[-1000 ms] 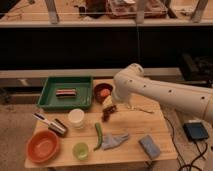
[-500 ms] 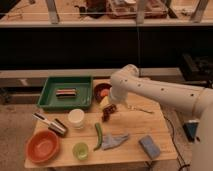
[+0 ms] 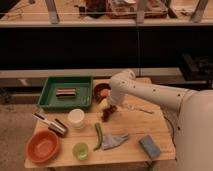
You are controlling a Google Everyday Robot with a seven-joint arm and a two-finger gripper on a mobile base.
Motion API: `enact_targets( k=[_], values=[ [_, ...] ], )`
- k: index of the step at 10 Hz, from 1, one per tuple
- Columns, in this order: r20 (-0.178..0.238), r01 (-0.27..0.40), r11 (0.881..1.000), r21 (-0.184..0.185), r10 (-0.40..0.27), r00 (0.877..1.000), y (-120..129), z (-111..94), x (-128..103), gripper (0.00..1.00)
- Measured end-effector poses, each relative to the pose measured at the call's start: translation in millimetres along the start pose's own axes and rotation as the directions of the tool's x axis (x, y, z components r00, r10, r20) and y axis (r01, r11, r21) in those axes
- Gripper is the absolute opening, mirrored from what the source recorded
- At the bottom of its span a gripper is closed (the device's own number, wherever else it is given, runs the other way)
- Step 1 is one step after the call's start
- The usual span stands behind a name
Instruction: Place grapes in tray
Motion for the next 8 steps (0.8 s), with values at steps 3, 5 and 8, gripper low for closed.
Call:
enact_targets(
  k=[3, 5, 8],
  values=[
    [-0.001, 0.024, 1.000, -0.009, -0.024, 1.000, -2, 22, 2, 0.79],
    [-0.004, 0.041, 0.999, -0.016, -0.041, 0.999, -6, 31, 2, 0.66],
    [-0.017, 0.051, 0.999, -0.013, -0.051, 0.999, -7, 36, 1, 0.36]
  ],
)
